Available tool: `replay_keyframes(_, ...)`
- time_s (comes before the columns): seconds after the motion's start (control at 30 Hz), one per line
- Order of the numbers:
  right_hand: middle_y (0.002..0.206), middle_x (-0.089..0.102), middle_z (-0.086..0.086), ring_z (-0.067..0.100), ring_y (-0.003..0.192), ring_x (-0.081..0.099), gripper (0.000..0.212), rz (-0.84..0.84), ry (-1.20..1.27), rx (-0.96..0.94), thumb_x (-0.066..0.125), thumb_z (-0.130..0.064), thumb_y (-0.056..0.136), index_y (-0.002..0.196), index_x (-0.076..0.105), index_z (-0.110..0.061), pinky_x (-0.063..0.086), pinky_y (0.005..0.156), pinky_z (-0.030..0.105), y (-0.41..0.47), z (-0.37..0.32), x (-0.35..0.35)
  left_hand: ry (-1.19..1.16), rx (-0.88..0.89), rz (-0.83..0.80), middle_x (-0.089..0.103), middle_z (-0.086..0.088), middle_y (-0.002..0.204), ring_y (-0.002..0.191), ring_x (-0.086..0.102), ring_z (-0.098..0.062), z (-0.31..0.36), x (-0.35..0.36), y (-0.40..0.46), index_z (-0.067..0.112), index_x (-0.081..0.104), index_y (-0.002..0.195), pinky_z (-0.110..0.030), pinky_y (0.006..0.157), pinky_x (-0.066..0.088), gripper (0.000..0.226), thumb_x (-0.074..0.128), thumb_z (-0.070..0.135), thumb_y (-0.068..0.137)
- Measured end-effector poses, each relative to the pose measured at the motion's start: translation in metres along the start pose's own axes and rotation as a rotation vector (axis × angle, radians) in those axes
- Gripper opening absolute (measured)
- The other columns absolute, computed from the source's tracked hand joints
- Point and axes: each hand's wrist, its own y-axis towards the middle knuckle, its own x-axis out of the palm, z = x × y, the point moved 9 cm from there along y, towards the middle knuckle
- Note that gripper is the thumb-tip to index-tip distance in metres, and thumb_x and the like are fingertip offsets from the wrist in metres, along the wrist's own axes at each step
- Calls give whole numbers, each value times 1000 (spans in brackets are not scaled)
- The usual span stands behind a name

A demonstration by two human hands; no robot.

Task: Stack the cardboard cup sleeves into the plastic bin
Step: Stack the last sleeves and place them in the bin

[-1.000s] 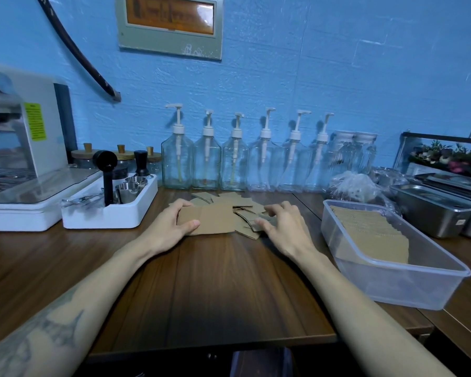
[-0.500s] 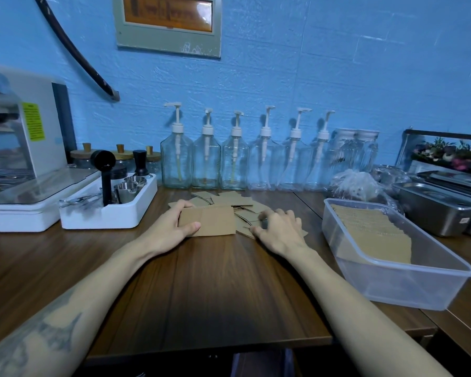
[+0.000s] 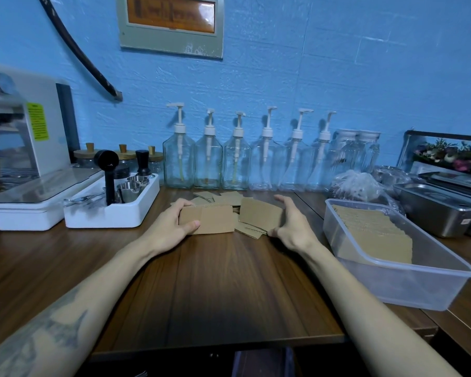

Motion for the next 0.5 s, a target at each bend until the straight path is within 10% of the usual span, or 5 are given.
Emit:
replay_keyframes(0.2, 83, 63, 0, -3, 66, 55, 46, 322, 323, -85, 68, 4, 85, 124, 59, -18, 46, 75, 21, -1, -10, -29, 4, 9, 1, 62, 1, 117, 107, 60, -17, 1, 1, 1, 29, 52, 116, -44, 99, 48, 30, 68, 24, 91)
replay_keyframes(0.33, 89, 62, -9, -8, 76, 54, 26, 443, 524, -234, 63, -6, 93, 108, 67, -26, 42, 73, 6, -12, -26, -44, 14, 24, -3, 61, 1, 116, 106, 60, -19, 1, 1, 0, 28, 50, 116, -44, 97, 49, 31, 68, 23, 91)
replay_keyframes(0.5, 101, 68, -13, -1, 94, 60, 25, 187, 367, -362, 67, -12, 92, 112, 70, -27, 47, 85, 16, -21, -55, -8, 60, 28, -45, 61, 3, 113, 98, 60, -16, 0, 4, 0, 30, 47, 117, -38, 89, 51, 40, 72, 21, 88)
